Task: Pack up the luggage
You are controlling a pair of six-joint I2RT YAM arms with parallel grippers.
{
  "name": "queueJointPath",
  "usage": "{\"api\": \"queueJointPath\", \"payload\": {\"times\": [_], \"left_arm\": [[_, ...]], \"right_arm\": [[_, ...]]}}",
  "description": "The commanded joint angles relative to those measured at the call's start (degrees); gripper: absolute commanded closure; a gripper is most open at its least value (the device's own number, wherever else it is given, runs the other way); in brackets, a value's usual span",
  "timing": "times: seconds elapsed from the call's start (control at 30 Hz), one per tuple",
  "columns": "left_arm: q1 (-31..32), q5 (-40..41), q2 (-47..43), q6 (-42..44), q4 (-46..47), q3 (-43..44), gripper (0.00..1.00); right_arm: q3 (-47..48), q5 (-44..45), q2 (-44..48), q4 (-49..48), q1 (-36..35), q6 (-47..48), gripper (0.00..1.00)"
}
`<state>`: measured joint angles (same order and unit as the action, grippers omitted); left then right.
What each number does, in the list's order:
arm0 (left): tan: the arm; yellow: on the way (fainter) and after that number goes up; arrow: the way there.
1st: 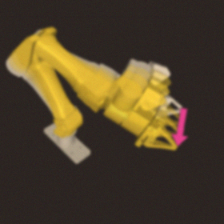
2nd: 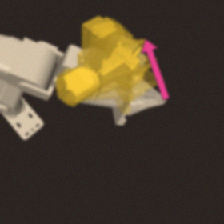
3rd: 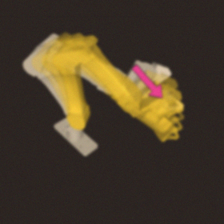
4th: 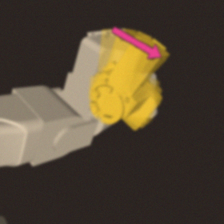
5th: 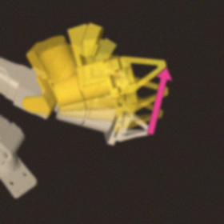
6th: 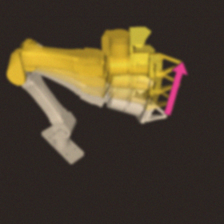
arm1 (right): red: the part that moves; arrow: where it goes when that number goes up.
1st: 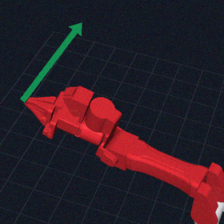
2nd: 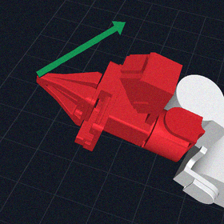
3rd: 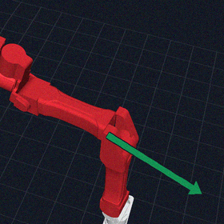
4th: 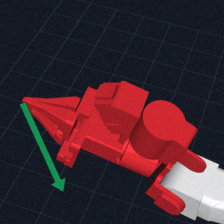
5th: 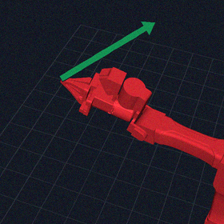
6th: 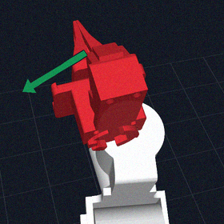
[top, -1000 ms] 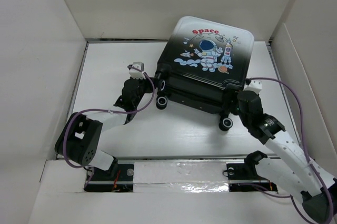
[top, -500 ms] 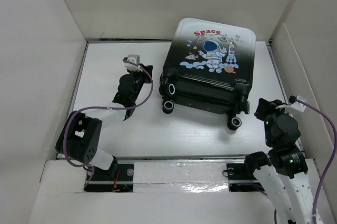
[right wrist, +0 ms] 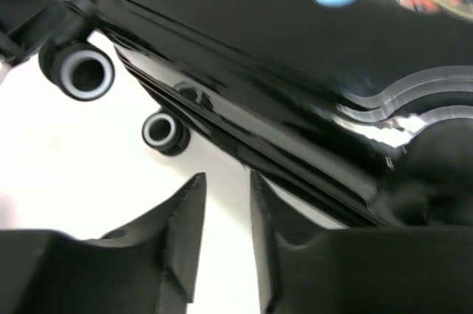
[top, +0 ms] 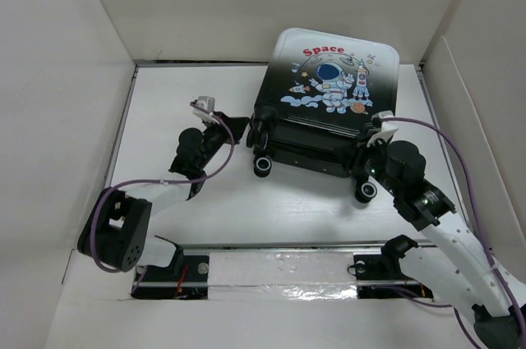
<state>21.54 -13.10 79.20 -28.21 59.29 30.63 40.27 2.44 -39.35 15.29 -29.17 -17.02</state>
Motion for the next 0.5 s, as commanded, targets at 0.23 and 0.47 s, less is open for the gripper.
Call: {"api": "queueJointPath", "payload": {"times": [0.23, 0.47], "left_arm": [[17.03, -0.87, -5.11, 0.7, -4.53, 3.9, 1.0], [33.02, 0.79, 2.71, -1.23, -4.01, 8.66, 1.0]], "right_arm": [[8.33, -1.73, -6.0, -5.71, -3.96, 3.57, 0.43], [13.7, -5.78, -8.37, 5.09, -5.8, 7.17, 0.2]]}}
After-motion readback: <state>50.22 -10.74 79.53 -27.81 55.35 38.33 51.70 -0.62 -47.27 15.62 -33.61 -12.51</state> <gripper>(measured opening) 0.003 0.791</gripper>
